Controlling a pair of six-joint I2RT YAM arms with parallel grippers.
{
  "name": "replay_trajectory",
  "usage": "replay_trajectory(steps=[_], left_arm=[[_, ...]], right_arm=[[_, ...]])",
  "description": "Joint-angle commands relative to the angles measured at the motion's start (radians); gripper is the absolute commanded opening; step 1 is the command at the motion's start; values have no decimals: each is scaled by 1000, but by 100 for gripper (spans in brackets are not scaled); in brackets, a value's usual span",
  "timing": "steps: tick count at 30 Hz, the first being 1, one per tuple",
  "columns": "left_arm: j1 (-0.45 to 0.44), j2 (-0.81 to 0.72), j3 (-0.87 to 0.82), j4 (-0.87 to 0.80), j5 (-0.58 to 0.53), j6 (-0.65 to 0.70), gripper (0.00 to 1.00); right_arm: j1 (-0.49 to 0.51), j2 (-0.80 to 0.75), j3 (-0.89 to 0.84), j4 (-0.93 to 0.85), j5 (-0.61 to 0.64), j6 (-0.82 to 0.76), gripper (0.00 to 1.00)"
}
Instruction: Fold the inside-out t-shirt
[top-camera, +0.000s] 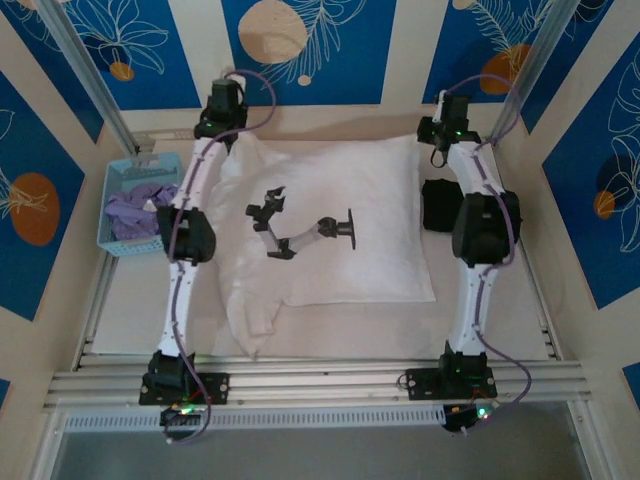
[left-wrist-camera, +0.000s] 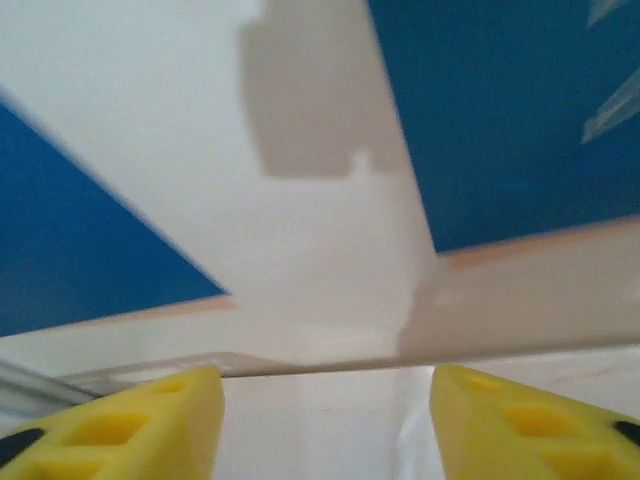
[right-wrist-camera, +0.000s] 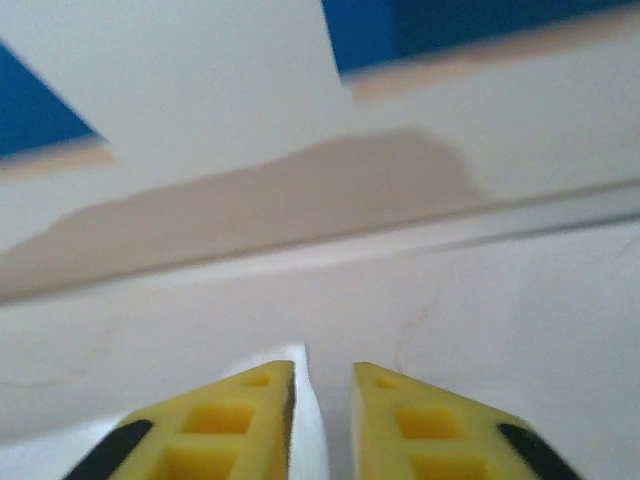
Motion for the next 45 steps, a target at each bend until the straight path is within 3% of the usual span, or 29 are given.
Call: replay_trajectory(steps=[1,6,11,14,17,22,26,30,35,37,39,41,43,45], left_arm=[[10,-57,100,-224,86,-112,69],[13,-488,-643,-43,179,-299,73],[-1,-895,-1318,181,388,-545,73],[-10,-1063,-1602,238,408,-593,74],[-2,-1203,-1786,198,331,-599,74],[27,-1380,-1959,134,282,-601,75],[43,-1431,-2039,83,335,-609,75],[43,-1435,-2112,112,411,-630,74],[42,-1323,-2137,226,539,-668,61],[43,-1283,-2134,262,581,-677,49],[43,-1272,-2127,271,602,-676,36],[42,-1286,-2122,259,599,-671,21],[43,-1334,-2115,227,575,-666,8],[44,-1401,-2100,173,531,-659,3]], right_arm=[[13,-12,132,-189,79,-15,28],[73,-232,-229,-203,48,1,35],[211,-512,-668,-200,-49,38,39],[341,-622,-810,-176,-235,46,45],[547,-677,-878,-127,-362,41,48],[886,-678,-981,26,-372,42,54],[1051,-563,-957,123,-342,62,58],[1141,-447,-904,134,-238,36,60],[1170,-329,-846,143,-147,36,60],[1170,-309,-829,125,-103,46,50],[1168,-331,-846,131,-73,55,27],[1162,-374,-872,147,-61,65,12],[1149,-432,-898,161,-95,79,2],[1130,-488,-925,180,-165,99,0]])
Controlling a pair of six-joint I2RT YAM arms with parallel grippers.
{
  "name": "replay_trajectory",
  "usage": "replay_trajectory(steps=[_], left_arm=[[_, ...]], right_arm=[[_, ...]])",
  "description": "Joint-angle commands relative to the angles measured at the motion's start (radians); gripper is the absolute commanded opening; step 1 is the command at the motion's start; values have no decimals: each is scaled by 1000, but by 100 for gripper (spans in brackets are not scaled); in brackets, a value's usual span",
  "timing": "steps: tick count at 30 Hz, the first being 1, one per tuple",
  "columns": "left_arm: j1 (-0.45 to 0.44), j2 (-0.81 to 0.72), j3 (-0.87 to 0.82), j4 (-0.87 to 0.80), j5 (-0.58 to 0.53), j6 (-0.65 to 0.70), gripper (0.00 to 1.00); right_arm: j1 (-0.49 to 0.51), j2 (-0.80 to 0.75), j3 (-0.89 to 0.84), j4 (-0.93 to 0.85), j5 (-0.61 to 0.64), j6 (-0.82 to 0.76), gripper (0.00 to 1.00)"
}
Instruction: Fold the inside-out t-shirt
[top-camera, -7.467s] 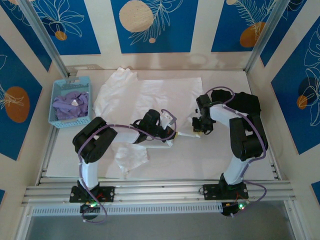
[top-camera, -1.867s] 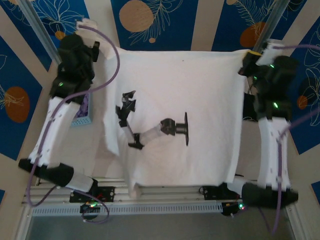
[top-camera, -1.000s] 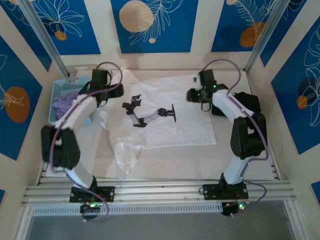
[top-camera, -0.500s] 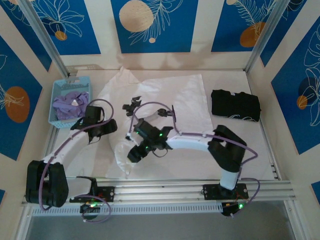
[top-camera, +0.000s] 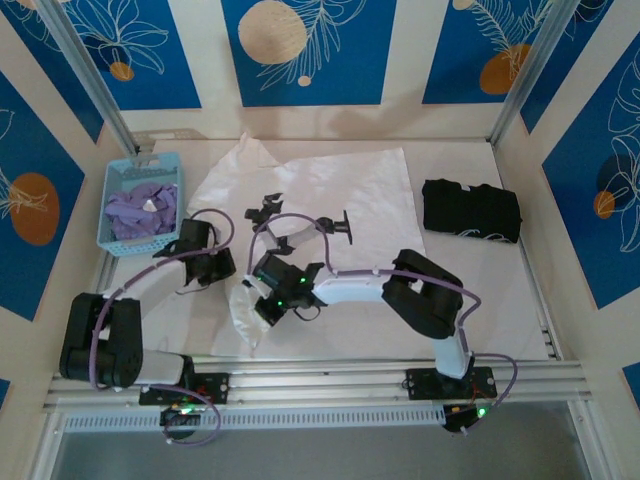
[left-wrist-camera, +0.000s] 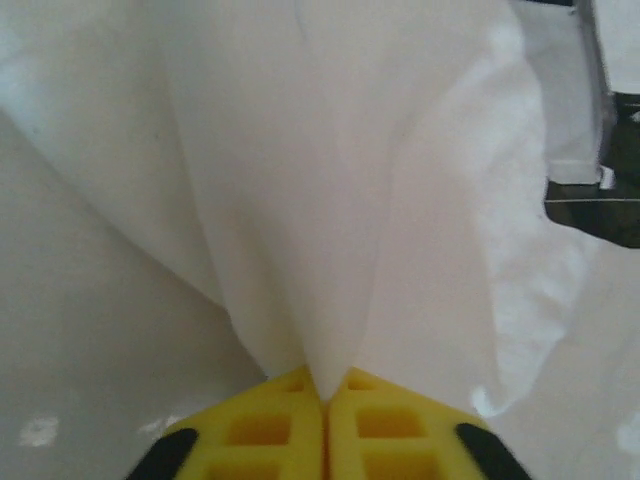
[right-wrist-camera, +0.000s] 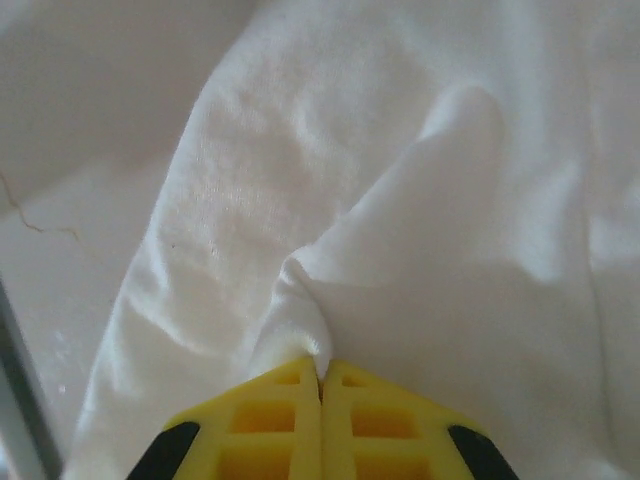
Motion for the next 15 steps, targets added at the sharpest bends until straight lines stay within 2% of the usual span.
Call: replay_trajectory(steps=[1,6,10,11,15], left_arm=[[11,-125,40,-79,-39,13,1],[9,-268,120,-223,-133,39,0],[-21,-226,145,-199,-111,27,4],[-36,-196,151,-182,-109,27,6],[-86,-11,193,-91,-80,37,33]], right_arm=[[-33,-128,-41,46,-92,48,0],[-132,-252,-174,243,-352,233,0],[-209,-257,-232,311,-419,326,0],[-225,-249,-236,309,-416,341,0],[-304,-184,-252,311,-420,426,0]])
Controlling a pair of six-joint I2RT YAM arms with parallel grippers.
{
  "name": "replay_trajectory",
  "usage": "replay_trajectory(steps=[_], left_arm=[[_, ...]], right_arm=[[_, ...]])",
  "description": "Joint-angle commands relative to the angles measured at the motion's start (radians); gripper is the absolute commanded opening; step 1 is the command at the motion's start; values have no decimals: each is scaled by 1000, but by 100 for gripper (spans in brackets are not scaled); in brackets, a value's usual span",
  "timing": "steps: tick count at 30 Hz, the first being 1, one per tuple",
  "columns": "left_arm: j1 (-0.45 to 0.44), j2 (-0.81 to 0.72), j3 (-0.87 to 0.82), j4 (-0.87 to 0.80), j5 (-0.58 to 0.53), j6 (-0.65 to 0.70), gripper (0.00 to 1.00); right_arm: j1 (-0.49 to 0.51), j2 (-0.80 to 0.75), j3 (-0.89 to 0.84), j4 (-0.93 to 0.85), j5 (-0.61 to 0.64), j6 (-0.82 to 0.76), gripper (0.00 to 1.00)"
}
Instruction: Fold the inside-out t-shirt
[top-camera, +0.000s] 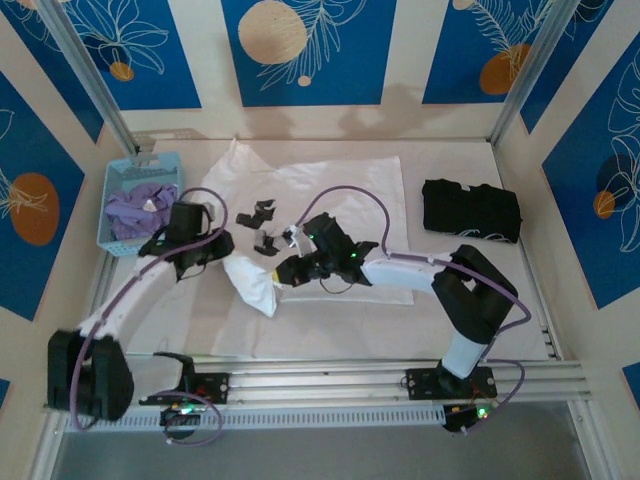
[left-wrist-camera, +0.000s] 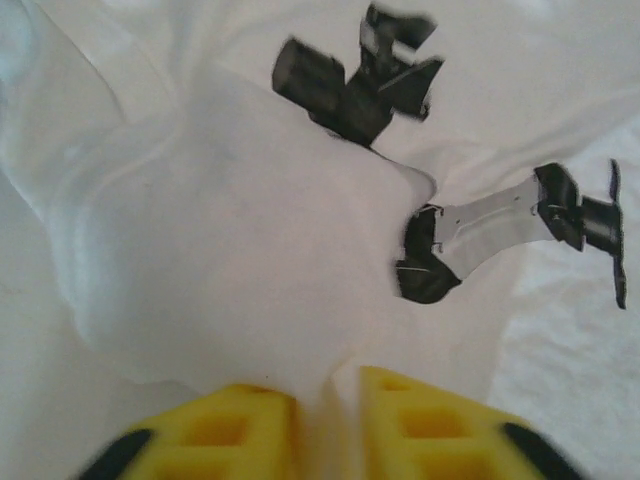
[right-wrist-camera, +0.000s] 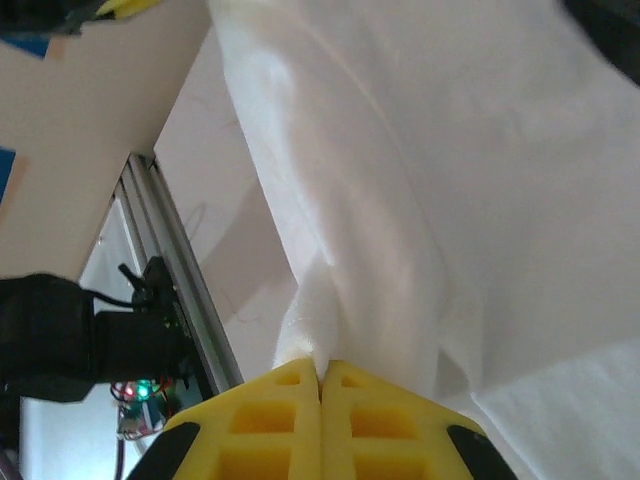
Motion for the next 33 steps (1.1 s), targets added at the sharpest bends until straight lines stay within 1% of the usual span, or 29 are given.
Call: replay_trajectory(steps=[1,3,4,6,8,11,14,16,18,20,24,28,30,33], left_arm=[[-25,137,46,40,12,26,40],[-26,171,60,37,-19,42,49],[-30,162,54,35,-43,47,53],[-46,106,18,38,-92,48,60],[-91,24,-33,36,-146,52,65],[-235,-99,-122,32,-205,40,65],[-395,-167,-208,69,-163,-7,63],[-515,-177,-241,104,-162,-39,59],[-615,-159,-253,130,-190,-50,58],[-683,-111,-253,135,-224,-59,58],[-746,29,-222,165,-267,-48,59],[-775,150,-185,181,-302,-41,58],[-777,195,-179,181,-314,-51,55],[-777,240,-170,183,-322,-50,46]], right_arm=[[-53,64,-24,32,-71,125,0],[-85,106,-23,54,-93,162,0],[-96,124,-17,59,-102,173,0],[-110,151,-11,67,-110,192,0],[-122,170,-10,77,-113,208,0],[-142,194,0,67,-127,213,0],[-158,207,4,54,-140,204,0],[-164,216,8,46,-147,196,0],[-166,223,13,41,-153,190,0],[-168,231,16,41,-159,187,0],[-168,249,12,63,-166,193,0],[-171,248,1,71,-163,195,0],[-172,244,-4,75,-163,194,0],[-174,244,-6,75,-164,193,0]])
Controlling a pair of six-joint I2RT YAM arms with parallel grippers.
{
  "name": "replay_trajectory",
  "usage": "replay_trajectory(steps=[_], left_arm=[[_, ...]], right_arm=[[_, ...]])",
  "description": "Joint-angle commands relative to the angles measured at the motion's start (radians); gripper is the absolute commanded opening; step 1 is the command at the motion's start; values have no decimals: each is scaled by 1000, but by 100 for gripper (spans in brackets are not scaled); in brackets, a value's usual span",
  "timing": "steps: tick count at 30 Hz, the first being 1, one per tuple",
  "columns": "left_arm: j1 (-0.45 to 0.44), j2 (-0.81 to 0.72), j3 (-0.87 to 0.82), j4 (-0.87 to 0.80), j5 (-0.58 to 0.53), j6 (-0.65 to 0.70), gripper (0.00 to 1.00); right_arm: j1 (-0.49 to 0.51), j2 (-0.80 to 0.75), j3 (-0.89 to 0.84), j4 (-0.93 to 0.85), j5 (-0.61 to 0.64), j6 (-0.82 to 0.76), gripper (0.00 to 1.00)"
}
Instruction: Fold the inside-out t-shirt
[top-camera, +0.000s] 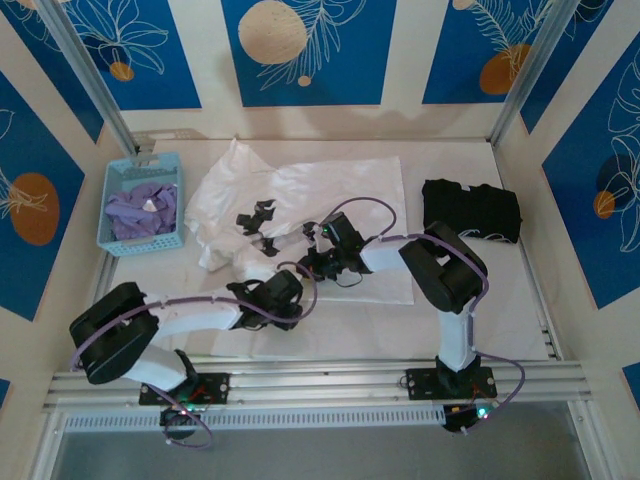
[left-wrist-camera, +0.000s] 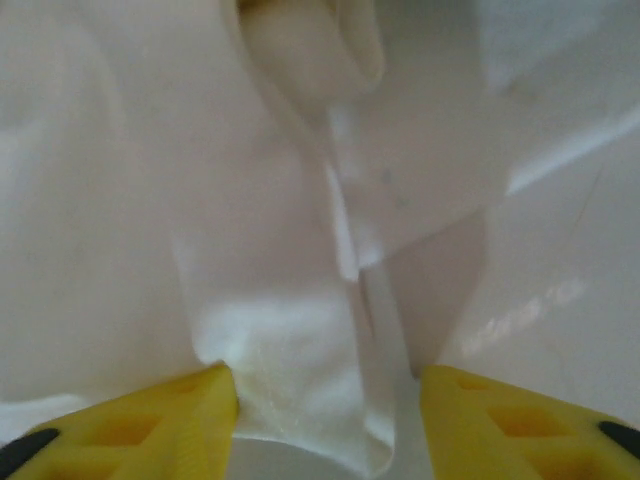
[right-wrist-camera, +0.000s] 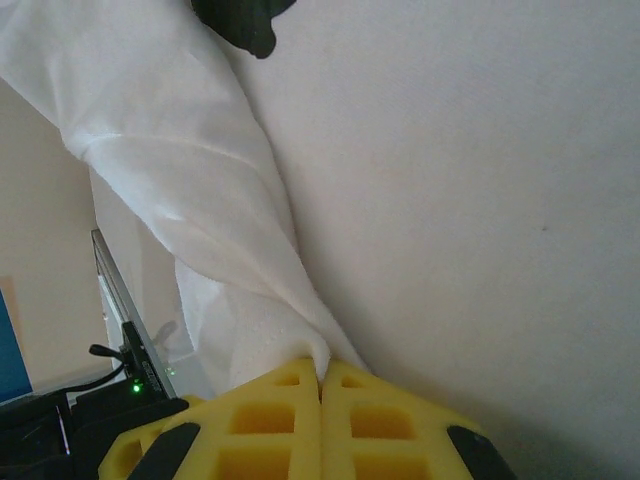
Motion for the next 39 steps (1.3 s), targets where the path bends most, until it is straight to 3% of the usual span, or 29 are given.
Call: replay_trajectory(steps=[1,7,18,21,24,26,30,34,39], left_arm=[[-10,48,18,3,-33,-8,42],[-10,-8,7,-62,-47,-24,24],[28,-284,-11,-234,-98,-31,4],[65,-355,-20,-248,-86,-37,0],[121,-422,-18,-279,-86,-52,0],[174,-469,-15,-299,-81,-59,0],[297,-555,-7,-310,-8,-55,0],[372,-589,21,-325,32,-32,0],[423,-604,69,-358,49,4,0]], right_arm=[[-5,8,-3,11,-30,5,0],[-15,2,-12,11,-24,0,0],[-9,-21,41,-85,-19,-71,0],[-5,-62,45,-110,-28,-104,7],[-7,-151,26,-168,-23,-147,25],[-14,-236,1,-264,36,-184,36],[-81,-415,-79,-547,273,-208,50],[-207,-578,-183,-772,535,-182,55],[-384,-734,-298,-882,594,-132,63]])
